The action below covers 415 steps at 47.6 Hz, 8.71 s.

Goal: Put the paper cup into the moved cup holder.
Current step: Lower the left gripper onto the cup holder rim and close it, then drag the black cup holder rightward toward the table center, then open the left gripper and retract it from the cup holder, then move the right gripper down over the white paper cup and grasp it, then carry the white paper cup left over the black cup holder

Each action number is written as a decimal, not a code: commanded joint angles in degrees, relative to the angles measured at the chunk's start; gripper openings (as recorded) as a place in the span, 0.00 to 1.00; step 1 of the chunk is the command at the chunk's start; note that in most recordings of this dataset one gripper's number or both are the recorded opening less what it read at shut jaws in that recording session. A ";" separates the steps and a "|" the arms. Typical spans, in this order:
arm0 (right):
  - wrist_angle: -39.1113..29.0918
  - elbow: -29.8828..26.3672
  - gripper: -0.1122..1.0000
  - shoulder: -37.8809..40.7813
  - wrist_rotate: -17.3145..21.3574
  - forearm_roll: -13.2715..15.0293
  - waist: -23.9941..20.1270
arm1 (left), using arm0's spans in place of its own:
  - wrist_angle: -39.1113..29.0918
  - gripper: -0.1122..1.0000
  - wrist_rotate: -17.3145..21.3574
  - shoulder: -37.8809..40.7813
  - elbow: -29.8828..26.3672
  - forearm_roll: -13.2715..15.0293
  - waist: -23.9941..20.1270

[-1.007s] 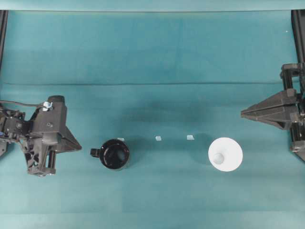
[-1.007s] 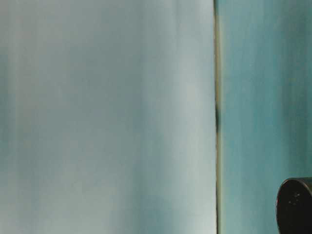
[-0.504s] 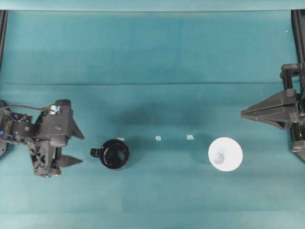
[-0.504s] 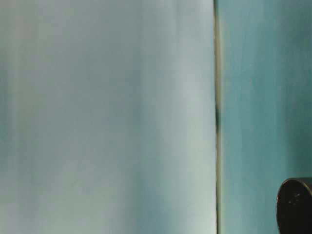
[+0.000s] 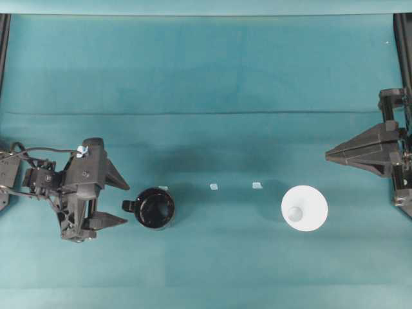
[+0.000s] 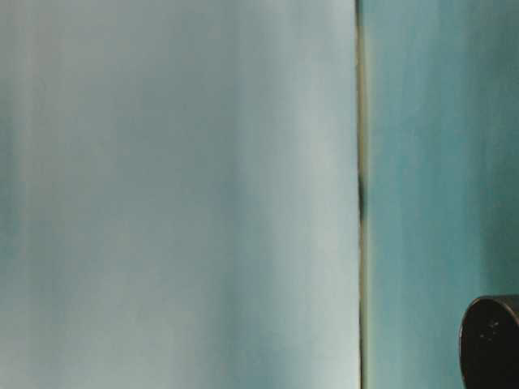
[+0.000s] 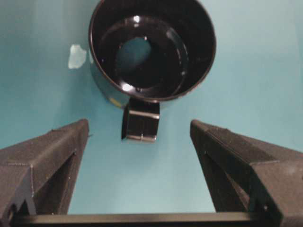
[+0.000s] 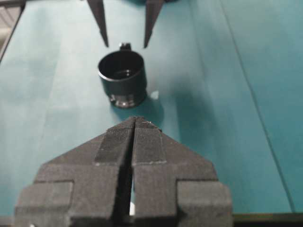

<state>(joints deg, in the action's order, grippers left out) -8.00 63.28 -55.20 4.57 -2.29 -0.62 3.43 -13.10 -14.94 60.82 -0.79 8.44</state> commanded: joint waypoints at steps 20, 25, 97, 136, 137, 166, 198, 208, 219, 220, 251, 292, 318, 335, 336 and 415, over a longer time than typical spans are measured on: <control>0.26 -1.41 0.05 0.44 1.23 -0.09 -0.18 | 7.47 0.91 -0.35 5.19 0.62 0.00 0.09; 0.26 -1.41 0.05 0.44 1.76 -0.09 -0.09 | 7.73 0.91 -0.88 6.06 0.62 0.00 0.09; 0.00 -1.49 0.05 0.44 1.93 -0.09 -0.09 | 9.67 0.28 3.52 6.24 -2.20 0.00 0.09; -1.41 -1.41 0.05 0.44 2.02 -0.09 -0.18 | 15.73 0.28 13.62 11.43 -14.94 -0.09 -7.73; -1.49 -1.41 0.05 0.44 2.02 -0.09 -0.18 | 15.73 0.28 13.71 11.95 -15.38 0.00 -7.91; -1.58 -1.41 0.05 0.35 1.93 -0.09 -0.18 | 16.96 0.28 14.06 21.45 -21.01 0.00 -9.67; -1.76 -1.41 0.05 0.44 2.02 -0.09 -0.18 | 16.61 0.28 11.69 21.88 -16.08 0.00 -6.86; -1.76 -1.41 0.05 0.44 2.02 -0.09 -0.18 | 16.35 0.28 12.30 21.36 -16.26 0.00 -7.82; -1.76 -1.41 0.05 0.44 2.02 -0.09 -0.18 | 12.66 0.28 12.30 21.62 -16.79 -0.09 -8.26; -1.76 -1.41 0.05 0.44 2.02 -0.09 -0.18 | 12.57 0.28 12.30 21.62 -16.79 0.00 -8.35; -4.13 -1.23 0.05 1.85 4.48 -0.09 -0.18 | 12.39 0.75 11.60 21.71 -17.23 0.00 -8.17; -23.64 -7.03 0.28 17.31 20.65 -0.18 -0.18 | 5.10 0.89 10.11 9.58 -11.07 -0.09 -6.59; -32.96 -16.52 0.94 36.65 21.01 -0.26 -0.62 | 2.64 0.89 8.88 2.11 -6.77 -0.09 -4.92; -33.22 -17.05 0.93 43.95 21.09 -0.26 -1.05 | 0.88 0.89 7.29 0.79 -5.89 0.00 -4.92; -33.22 -16.96 0.93 43.95 21.09 -0.18 -1.05 | 0.88 0.89 7.12 0.70 -5.89 0.00 -5.01; -48.43 -46.14 0.03 47.81 20.39 -1.41 4.66 | 0.88 0.89 6.59 0.70 -5.89 -0.09 -4.92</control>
<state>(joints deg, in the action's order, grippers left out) -57.13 19.95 -8.35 24.96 -5.10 4.04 4.04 -6.42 -13.62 55.37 -0.79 3.43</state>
